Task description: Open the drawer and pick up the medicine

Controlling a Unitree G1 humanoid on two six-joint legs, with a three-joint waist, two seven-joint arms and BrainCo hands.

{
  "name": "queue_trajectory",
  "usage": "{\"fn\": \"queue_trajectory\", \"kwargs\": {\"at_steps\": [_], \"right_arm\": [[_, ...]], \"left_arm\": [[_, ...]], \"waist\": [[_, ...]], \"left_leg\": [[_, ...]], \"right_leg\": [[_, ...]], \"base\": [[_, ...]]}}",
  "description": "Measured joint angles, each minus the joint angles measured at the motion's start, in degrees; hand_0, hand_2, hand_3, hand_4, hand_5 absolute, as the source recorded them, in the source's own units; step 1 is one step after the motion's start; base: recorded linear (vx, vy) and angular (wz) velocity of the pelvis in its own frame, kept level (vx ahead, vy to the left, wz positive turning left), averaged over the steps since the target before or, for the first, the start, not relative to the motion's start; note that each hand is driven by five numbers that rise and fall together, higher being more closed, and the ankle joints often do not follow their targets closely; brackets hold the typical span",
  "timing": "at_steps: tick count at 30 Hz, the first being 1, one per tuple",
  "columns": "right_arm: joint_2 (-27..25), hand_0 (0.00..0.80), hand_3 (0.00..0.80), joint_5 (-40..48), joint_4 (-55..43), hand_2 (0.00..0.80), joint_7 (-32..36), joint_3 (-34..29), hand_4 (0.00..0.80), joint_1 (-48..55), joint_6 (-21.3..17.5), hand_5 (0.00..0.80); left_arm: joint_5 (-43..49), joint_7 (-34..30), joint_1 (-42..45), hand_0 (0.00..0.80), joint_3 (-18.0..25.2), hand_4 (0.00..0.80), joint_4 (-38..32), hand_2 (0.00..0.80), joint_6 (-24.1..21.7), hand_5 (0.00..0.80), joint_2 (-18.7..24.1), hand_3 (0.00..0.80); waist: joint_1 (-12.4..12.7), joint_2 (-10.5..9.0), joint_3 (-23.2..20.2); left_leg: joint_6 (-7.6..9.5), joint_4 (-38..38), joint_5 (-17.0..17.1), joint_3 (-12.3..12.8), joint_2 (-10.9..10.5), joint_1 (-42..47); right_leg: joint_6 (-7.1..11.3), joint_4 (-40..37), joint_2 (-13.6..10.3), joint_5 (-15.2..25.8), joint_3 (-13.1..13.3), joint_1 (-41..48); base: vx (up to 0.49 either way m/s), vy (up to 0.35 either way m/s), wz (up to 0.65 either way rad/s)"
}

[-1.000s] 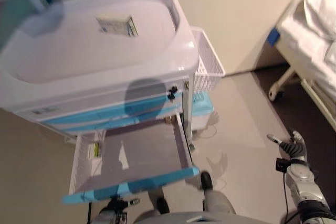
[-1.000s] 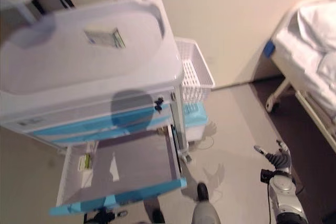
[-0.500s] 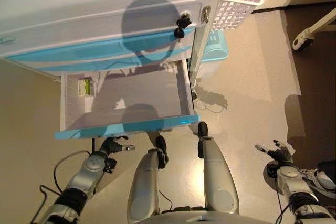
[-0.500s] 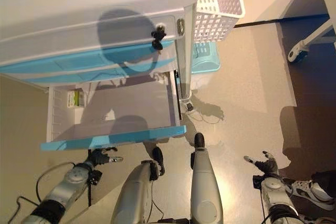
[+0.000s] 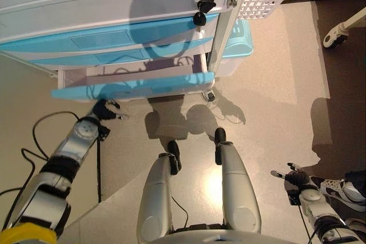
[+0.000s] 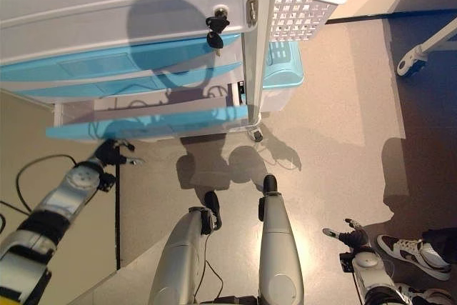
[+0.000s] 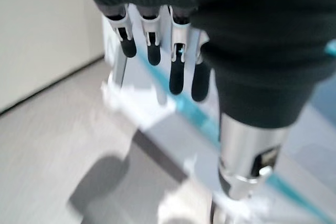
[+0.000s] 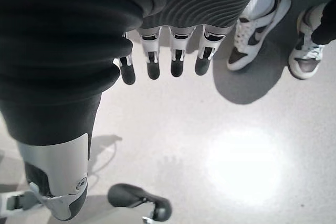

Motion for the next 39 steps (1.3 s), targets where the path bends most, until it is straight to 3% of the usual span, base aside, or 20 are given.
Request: {"fn": "queue_trajectory", "kwargs": {"at_steps": [4, 7, 10, 13, 16, 19, 22, 23, 25, 26, 27, 29, 31, 35, 39], "right_arm": [[0.3, 0.0, 0.0, 0.0, 0.3, 0.0, -0.1, 2.4, 0.0, -1.1, -0.3, 0.0], [0.6, 0.0, 0.0, 0.0, 1.5, 0.0, -0.1, 5.9, 0.0, -1.8, -0.8, 0.0], [1.4, 0.0, 0.0, 0.0, 1.8, 0.0, -0.1, 6.9, 0.0, -2.1, -0.8, 0.0], [3.2, 0.0, 0.0, 0.0, 1.9, 0.0, -0.1, 7.6, 0.0, -2.2, -0.8, 0.0], [3.7, 0.0, 0.0, 0.0, 2.5, 0.0, -0.1, 8.4, 0.0, -2.2, -0.8, 0.0], [4.4, 0.0, 0.0, 0.0, 2.8, 0.0, -0.1, 8.3, 0.0, -2.7, -0.7, 0.0], [5.2, 0.0, 0.0, -0.8, 2.8, 0.0, 0.1, 8.6, 0.0, -1.5, -0.2, 0.0], [4.9, 0.0, 0.0, -1.5, 2.9, 0.0, 0.1, 8.5, 0.0, -0.6, -0.2, 0.0], [4.9, 0.0, 0.0, -2.5, 4.3, 0.0, 0.1, 8.4, 0.0, 0.4, 0.1, 0.0], [4.9, 0.0, 0.0, -2.8, 4.2, 0.0, 0.2, 8.3, 0.0, 0.1, 0.3, 0.0], [5.3, 0.0, 0.0, -3.2, 4.8, 0.0, 0.5, 7.7, 0.0, 0.3, 0.7, 0.0], [5.1, 0.0, 0.0, -3.9, 6.4, 0.0, 1.2, 7.6, 0.0, 1.2, 0.9, 0.0], [5.2, 0.0, 0.0, -4.8, 7.6, 0.0, 1.4, 7.0, 0.0, 1.4, 1.3, 0.0], [5.1, 0.0, 0.0, -5.5, 10.1, 0.0, 2.4, 5.9, 0.0, 3.7, 1.7, 0.0], [5.7, 0.0, 0.0, -4.2, 10.6, 0.0, 4.5, 4.2, 0.0, 5.3, 1.6, 0.0]], "left_arm": [[2.6, 3.0, -7.7, 0.0, -1.2, 0.0, 7.2, 0.0, 0.4, 0.0, 0.0, 0.0], [5.0, 4.9, -11.4, 0.0, -5.3, 0.0, 14.9, 0.0, 1.0, 0.0, 0.1, 0.0], [4.9, 5.3, -11.9, 0.0, -5.3, 0.0, 16.7, 0.0, 1.0, 0.0, 0.3, 0.0], [4.8, 5.3, -12.0, 0.0, -5.3, 0.0, 17.5, 0.0, 1.1, 0.0, 1.4, 0.0], [4.6, 5.3, -11.4, 0.0, -4.8, 0.0, 17.2, 0.0, 1.0, 0.0, 1.1, 0.0], [2.1, 5.2, -5.7, 0.0, 0.9, 0.0, 13.1, 0.0, 0.8, 0.0, -0.6, 0.0], [-3.5, 3.9, 5.5, 0.0, 8.1, 0.0, 7.4, 0.0, -0.6, 0.0, -6.7, 0.0], [-5.0, 3.3, 8.2, 0.0, 8.7, 0.0, 6.9, 0.0, -1.0, 0.0, -9.2, 0.0], [-6.7, 2.7, 11.6, 0.0, 8.4, 0.0, 6.1, 0.0, -1.3, 0.0, -11.1, 0.0], [-6.9, 2.4, 13.1, 0.0, 9.0, 0.0, 5.7, 0.0, -1.4, 0.0, -11.4, 0.0], [-7.3, 2.2, 15.9, 0.0, 13.0, 0.0, 4.0, 0.0, -1.6, 0.0, -13.7, 0.0], [-7.8, 1.3, 20.0, 0.0, 12.6, 0.0, 4.2, 0.0, -1.4, 0.0, -15.6, 0.0], [-8.9, 0.8, 22.6, 0.0, 15.7, 0.0, 4.3, 0.0, -1.7, 0.0, -17.6, 0.0], [-11.2, -1.0, 30.9, 0.0, 17.6, 0.0, 7.3, 0.0, -1.6, 0.0, -20.8, 0.0], [-11.0, -2.6, 32.7, 0.0, 19.5, 0.0, 15.6, 0.0, -2.1, 0.0, -23.7, 0.0]], "waist": [[-0.5, -0.51, -0.2], [-1.3, -1.22, -0.8], [-1.2, -2.17, -1.3], [-1.2, -4.36, -2.8], [-1.3, -5.05, -3.5], [-1.1, -5.01, -3.5], [-0.6, -4.45, -3.9], [0.3, -3.67, -4.6], [0.6, -2.91, -5.9], [1.9, -2.32, -6.3], [1.8, -2.07, -6.5], [2.0, -1.34, -8.2], [2.1, -0.84, -9.4], [2.8, 0.57, -16.0], [3.6, 0.76, -18.8]], "left_leg": [[-0.44, 0.9, -0.9, -0.1, 0.6, -0.4], [-0.72, 1.3, -1.4, 0.1, 1.0, -0.3], [-0.71, 1.4, -1.6, 0.2, 1.2, -0.4], [-0.75, 1.5, -1.9, 0.4, 1.5, -1.0], [-0.74, 1.2, -1.9, 0.5, 1.8, -0.8], [-0.31, -1.3, -1.0, 1.1, 1.5, 2.3], [-0.31, -7.1, 0.0, 1.8, 0.9, 10.8], [-0.43, -9.5, 0.5, 1.5, 0.7, 13.3], [-0.6, -12.6, 1.5, 1.2, 0.2, 16.1], [-0.64, -13.4, 1.6, 0.8, 0.3, 16.3], [-0.9, -16.7, 3.6, 0.3, -0.2, 19.4], [-1.31, -22.2, 5.4, -0.6, -0.2, 24.3], [-1.73, -25.9, 6.8, -1.5, -0.3, 27.7], [-2.67, -34.1, 9.3, -3.0, 1.1, 34.2], [-3.17, -37.1, 10.3, -3.2, 1.9, 37.3]], "right_leg": [[-0.16, 0.3, 0.8, -0.1, 0.0, -0.3], [-0.2, 0.6, 1.1, -0.3, 0.1, -0.4], [0.01, 0.5, 1.4, -0.5, 0.2, -0.4], [-0.38, -0.1, 1.9, -0.2, 0.5, -1.1], [-0.16, -1.1, 1.9, 0.3, 0.5, -0.4], [0.15, -3.7, 1.6, 1.7, 0.5, 2.7], [0.61, -8.7, 0.8, 2.3, -0.2, 10.6], [0.7, -10.4, 0.9, 2.5, -0.3, 13.1], [0.73, -12.3, 0.8, 2.5, -0.9, 15.6], [0.63, -12.2, 0.6, 2.4, -1.5, 15.9], [0.59, -14.8, 0.5, 3.3, -2.4, 18.8], [0.54, -18.5, 0.8, 3.8, -3.4, 23.6], [0.52, -21.8, 1.2, 4.0, -4.9, 27.1], [0.37, -29.4, 2.8, 5.1, -7.0, 34.7], [-0.08, -34.6, 4.0, 7.1, -8.1, 39.1]], "base": [[0.035, -0.001, -0.07], [0.029, 0.006, -0.06], [0.008, 0.006, -0.05], [0.018, 0.004, -0.1], [0.016, -0.025, -0.03], [0.043, -0.042, -0.06], [0.069, -0.054, -0.07], [0.082, -0.051, 0.05], [0.126, -0.087, 0.17], [0.154, -0.118, 0.23], [0.064, -0.06, 0.23], [0.108, -0.1, 0.26], [0.135, -0.13, 0.25], [0.075, -0.085, 0.18], [0.046, -0.043, 0.09]]}}
